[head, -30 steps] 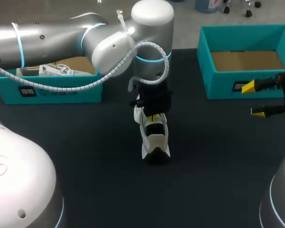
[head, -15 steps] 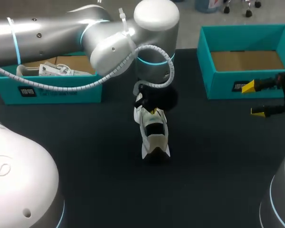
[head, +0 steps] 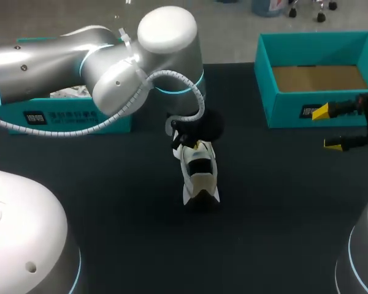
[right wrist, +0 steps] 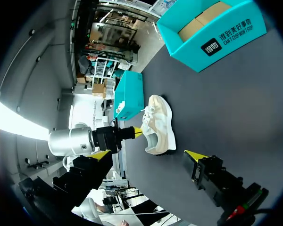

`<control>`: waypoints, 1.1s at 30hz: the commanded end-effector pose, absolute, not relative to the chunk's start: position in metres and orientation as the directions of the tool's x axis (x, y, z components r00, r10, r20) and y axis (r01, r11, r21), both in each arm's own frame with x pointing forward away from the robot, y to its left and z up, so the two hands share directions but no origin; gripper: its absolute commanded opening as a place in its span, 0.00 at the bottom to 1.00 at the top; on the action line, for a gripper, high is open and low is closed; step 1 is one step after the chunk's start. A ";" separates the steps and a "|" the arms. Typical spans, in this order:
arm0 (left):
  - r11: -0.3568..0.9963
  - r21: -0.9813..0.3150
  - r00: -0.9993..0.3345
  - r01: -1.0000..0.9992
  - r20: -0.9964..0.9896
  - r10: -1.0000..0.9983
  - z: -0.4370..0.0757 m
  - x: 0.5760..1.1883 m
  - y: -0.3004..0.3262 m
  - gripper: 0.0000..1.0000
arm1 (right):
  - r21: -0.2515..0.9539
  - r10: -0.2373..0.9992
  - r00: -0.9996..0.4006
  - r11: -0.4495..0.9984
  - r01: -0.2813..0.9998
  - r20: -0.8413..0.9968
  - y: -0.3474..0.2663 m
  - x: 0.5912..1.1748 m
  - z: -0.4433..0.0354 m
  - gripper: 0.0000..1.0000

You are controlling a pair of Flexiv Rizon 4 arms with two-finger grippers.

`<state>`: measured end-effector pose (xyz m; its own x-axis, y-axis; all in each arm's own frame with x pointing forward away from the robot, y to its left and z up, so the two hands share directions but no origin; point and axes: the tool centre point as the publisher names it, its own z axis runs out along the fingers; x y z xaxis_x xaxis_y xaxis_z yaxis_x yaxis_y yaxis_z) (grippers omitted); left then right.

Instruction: Take the shoe out of the shoebox, open the shoe tongue, remove and reinsert the insole, then place the shoe into the shoebox

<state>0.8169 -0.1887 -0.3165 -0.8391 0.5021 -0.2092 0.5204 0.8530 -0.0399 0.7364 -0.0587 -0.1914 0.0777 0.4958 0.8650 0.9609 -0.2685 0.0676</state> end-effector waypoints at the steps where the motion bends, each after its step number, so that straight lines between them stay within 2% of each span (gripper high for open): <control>1: 0.932 -0.061 -0.917 0.357 -0.213 0.337 -0.310 0.804 -0.185 0.00 | 0.067 0.499 0.080 -0.270 0.961 0.863 -0.058 0.736 -0.191 1.00; 7: 0.986 -0.069 -0.973 0.152 -0.188 0.137 -0.293 0.794 -0.177 0.00 | 0.067 0.499 0.080 -0.270 0.961 0.863 -0.058 0.736 -0.191 1.00; 13: 0.997 -0.047 -0.983 0.063 -0.174 0.054 -0.291 0.776 -0.173 0.00 | 0.067 0.499 0.080 -0.270 0.961 0.863 -0.058 0.736 -0.191 1.00; 14: 0.996 -0.053 -0.983 0.067 -0.177 0.056 -0.291 0.772 -0.174 0.10 | 0.067 0.499 0.080 -0.270 0.961 0.863 -0.058 0.736 -0.191 1.00; 16: 0.995 -0.058 -0.981 0.083 -0.183 0.071 -0.292 0.763 -0.179 0.41 | 0.067 0.499 0.080 -0.270 0.961 0.863 -0.058 0.736 -0.191 1.00; 17: 0.994 -0.062 -0.979 0.085 -0.191 0.072 -0.293 0.759 -0.182 0.67 | 0.067 0.499 0.080 -0.270 0.961 0.863 -0.058 0.736 -0.191 1.00; 18: 0.995 -0.061 -0.979 0.082 -0.190 0.069 -0.293 0.756 -0.183 0.87 | 0.067 0.499 0.080 -0.270 0.961 0.863 -0.058 0.736 -0.191 1.00; 19: 0.994 -0.071 -0.980 0.086 -0.187 0.071 -0.294 0.752 -0.186 0.89 | 0.067 0.499 0.080 -0.270 0.961 0.863 -0.058 0.736 -0.191 1.00; 28: 0.995 -0.040 -0.969 0.095 -0.232 0.084 -0.308 0.728 -0.205 0.79 | 0.067 0.499 0.080 -0.270 0.961 0.863 -0.058 0.736 -0.191 1.00; 30: 0.997 -0.036 -0.969 0.071 -0.240 0.061 -0.313 0.725 -0.208 0.87 | 0.067 0.499 0.080 -0.270 0.961 0.863 -0.058 0.736 -0.191 1.00; 33: 0.996 -0.039 -0.968 0.076 -0.240 0.065 -0.321 0.720 -0.213 0.80 | 0.067 0.499 0.080 -0.270 0.961 0.863 -0.058 0.736 -0.191 1.00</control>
